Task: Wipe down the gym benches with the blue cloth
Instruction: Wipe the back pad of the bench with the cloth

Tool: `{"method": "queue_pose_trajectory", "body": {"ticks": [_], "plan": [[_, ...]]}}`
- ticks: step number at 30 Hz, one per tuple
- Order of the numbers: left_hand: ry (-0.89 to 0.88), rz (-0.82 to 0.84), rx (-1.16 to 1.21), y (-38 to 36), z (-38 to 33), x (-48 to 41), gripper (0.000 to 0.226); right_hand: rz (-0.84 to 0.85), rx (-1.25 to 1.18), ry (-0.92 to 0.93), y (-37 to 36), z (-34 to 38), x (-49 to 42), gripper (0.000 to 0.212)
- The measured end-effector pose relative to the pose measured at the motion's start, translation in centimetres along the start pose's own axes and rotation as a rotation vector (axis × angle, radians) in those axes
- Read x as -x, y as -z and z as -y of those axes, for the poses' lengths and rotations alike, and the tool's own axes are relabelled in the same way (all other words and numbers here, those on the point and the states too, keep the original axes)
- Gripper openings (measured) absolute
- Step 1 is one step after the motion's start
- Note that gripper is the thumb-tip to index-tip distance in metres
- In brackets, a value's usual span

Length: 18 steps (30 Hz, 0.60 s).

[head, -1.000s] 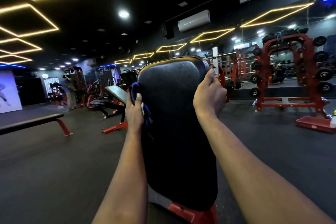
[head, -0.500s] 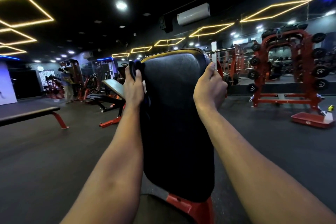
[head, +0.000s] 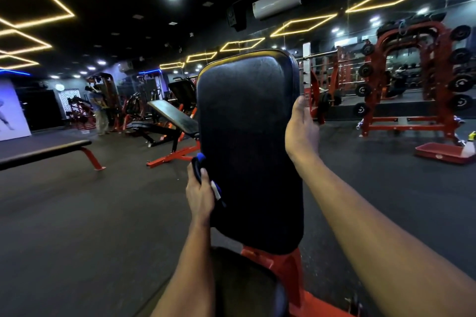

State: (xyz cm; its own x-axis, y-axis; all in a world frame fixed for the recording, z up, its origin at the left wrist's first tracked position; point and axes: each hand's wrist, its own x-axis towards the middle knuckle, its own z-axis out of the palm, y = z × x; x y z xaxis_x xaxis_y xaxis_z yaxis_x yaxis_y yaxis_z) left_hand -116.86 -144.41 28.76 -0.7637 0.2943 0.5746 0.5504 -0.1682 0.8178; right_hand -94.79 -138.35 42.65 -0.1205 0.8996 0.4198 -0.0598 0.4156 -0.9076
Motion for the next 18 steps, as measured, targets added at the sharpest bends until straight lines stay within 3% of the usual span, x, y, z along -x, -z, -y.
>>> {"method": "queue_pose_trajectory", "body": {"ticks": [6,10,13,18], "plan": [[-0.136,-0.062,0.049,-1.5,-4.0,-4.3,0.046,-0.029,-0.031,-0.008,-0.2,-4.4,1.9,0.069],[0.004,-0.150,0.043,-2.1,-1.4,-0.6,0.044,-0.088,-0.067,0.041,-0.8,-5.0,1.8,0.067],[0.023,-0.142,0.015,-1.5,0.3,1.0,0.042,-0.091,-0.069,0.050,-0.8,-5.1,2.0,0.066],[0.211,-0.115,-0.112,-0.7,2.5,5.5,0.042,-0.090,-0.066,0.050,-0.5,-4.9,2.3,0.063]]}}
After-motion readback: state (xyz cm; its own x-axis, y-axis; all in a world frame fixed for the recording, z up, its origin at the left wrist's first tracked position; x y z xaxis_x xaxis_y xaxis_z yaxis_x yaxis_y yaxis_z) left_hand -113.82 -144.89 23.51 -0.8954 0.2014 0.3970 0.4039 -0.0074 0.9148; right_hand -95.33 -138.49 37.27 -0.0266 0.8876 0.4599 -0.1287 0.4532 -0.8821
